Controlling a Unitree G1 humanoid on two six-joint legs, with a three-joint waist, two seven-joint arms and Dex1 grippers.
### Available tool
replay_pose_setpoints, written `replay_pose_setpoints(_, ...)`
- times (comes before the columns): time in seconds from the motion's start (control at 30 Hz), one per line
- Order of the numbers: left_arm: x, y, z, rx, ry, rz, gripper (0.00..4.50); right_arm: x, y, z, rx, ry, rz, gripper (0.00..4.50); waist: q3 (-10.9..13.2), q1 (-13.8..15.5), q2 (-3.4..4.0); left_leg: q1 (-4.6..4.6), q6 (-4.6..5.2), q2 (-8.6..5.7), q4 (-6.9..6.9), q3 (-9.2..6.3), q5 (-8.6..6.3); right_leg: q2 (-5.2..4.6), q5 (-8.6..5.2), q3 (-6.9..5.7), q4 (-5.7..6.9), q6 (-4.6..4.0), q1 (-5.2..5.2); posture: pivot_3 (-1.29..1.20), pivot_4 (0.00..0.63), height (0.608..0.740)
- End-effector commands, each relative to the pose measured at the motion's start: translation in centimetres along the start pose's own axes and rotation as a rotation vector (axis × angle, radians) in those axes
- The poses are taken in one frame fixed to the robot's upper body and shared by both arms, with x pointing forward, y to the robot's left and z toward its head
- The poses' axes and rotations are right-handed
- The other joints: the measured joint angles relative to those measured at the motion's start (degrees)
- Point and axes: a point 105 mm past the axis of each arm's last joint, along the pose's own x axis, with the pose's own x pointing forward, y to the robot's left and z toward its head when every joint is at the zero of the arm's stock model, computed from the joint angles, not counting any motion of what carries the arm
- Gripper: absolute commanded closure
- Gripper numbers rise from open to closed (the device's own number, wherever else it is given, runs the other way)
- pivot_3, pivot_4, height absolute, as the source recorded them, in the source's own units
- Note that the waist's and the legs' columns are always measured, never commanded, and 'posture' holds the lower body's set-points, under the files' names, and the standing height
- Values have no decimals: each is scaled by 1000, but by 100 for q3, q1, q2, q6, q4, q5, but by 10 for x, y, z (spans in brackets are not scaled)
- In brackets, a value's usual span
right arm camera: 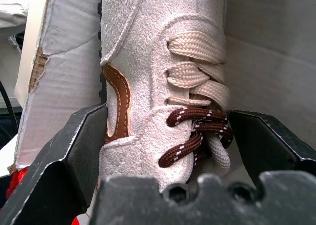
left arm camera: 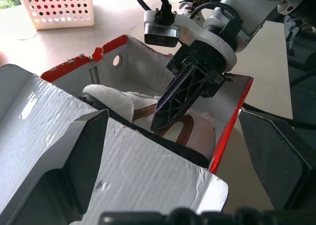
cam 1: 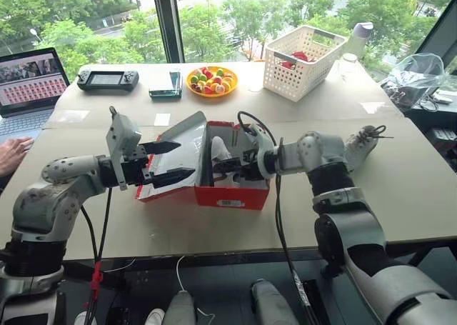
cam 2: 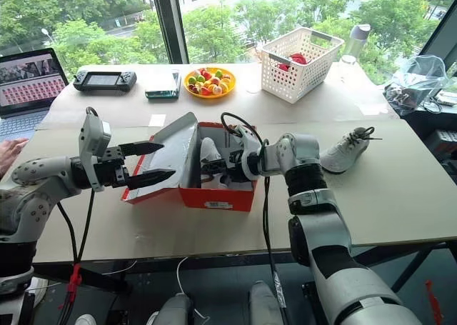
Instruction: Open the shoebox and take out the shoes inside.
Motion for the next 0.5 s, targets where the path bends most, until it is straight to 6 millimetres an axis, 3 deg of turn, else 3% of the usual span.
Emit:
replay_pose_setpoints(0.03,-1,1,12,50,-24,6,0,-1,-22,-6,-22,27,-129,2389,0,-9,0,2,1,0,2,0,1,1,4,0,0,1,2,0,150,704)
replay_pose_setpoints(0.13,-1,0,12,51,-22,3,0,0,-17,-3,-56,23,-110,3306,0,-20,0,10,6,0,5,0,4,1,7,1,-2,-2,15,0,150,704)
replay_pose_setpoints(0.33,-1,0,13,51,-19,-2,0,-10,2,20,-108,-59,-52,3306,0,-45,0,20,6,0,4,-1,4,1,7,0,-10,-1,32,0,150,704)
replay_pose_setpoints(0.5,-1,1,15,55,-16,-2,0,-34,27,45,-112,-152,29,3306,1,-36,2,-25,7,-1,6,-2,5,0,10,0,-8,3,-11,0,150,704)
